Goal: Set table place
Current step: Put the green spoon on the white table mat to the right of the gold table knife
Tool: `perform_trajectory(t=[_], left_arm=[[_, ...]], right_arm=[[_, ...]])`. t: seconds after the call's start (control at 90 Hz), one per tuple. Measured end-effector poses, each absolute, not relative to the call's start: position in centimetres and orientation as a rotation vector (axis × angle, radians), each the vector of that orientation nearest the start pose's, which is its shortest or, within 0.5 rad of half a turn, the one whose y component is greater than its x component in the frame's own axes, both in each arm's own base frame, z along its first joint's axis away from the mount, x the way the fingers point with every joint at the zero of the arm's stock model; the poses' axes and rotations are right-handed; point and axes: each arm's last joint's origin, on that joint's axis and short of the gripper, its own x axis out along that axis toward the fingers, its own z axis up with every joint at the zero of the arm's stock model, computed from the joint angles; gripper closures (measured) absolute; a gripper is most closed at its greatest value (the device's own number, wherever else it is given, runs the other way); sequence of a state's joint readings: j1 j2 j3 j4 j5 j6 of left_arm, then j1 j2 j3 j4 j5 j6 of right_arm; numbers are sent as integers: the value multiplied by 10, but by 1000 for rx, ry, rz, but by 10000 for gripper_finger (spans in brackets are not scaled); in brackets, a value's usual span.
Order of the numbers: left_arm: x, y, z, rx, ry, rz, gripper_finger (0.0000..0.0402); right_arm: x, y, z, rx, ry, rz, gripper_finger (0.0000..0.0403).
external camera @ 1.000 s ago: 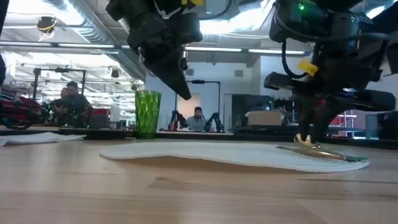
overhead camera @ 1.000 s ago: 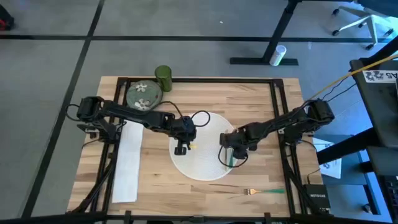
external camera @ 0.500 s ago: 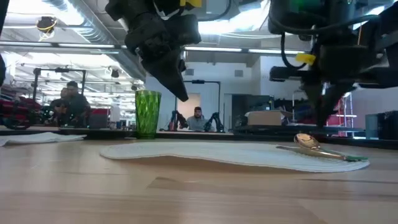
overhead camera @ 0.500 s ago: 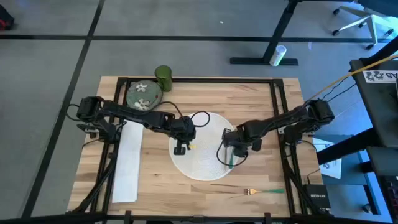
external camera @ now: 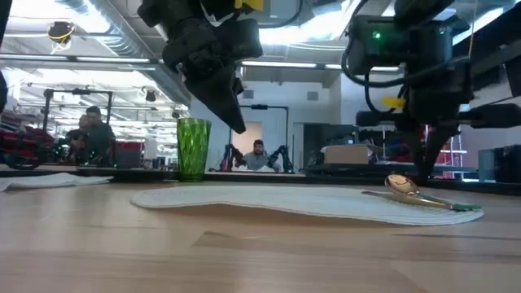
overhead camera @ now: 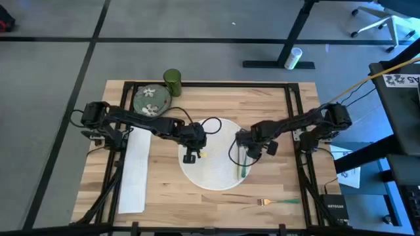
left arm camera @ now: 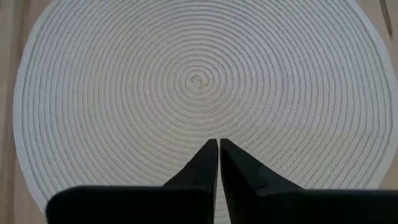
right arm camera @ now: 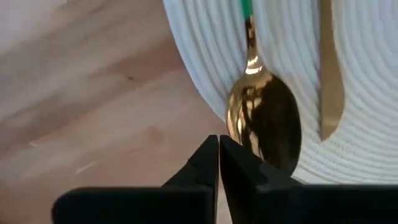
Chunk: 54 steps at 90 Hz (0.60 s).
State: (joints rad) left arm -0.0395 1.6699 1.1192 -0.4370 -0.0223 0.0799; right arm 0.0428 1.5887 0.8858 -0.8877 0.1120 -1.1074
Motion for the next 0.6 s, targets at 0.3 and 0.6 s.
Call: perform_trajectory(t=[0.3,0.6], left_arm=[[339,-13,209,103,986,-55,402],[340,-12,209,99,984,-51,402]], right_arm=[[246,0,151,-970,1448,832,403],[250,0,151,-988,1401,829,403]])
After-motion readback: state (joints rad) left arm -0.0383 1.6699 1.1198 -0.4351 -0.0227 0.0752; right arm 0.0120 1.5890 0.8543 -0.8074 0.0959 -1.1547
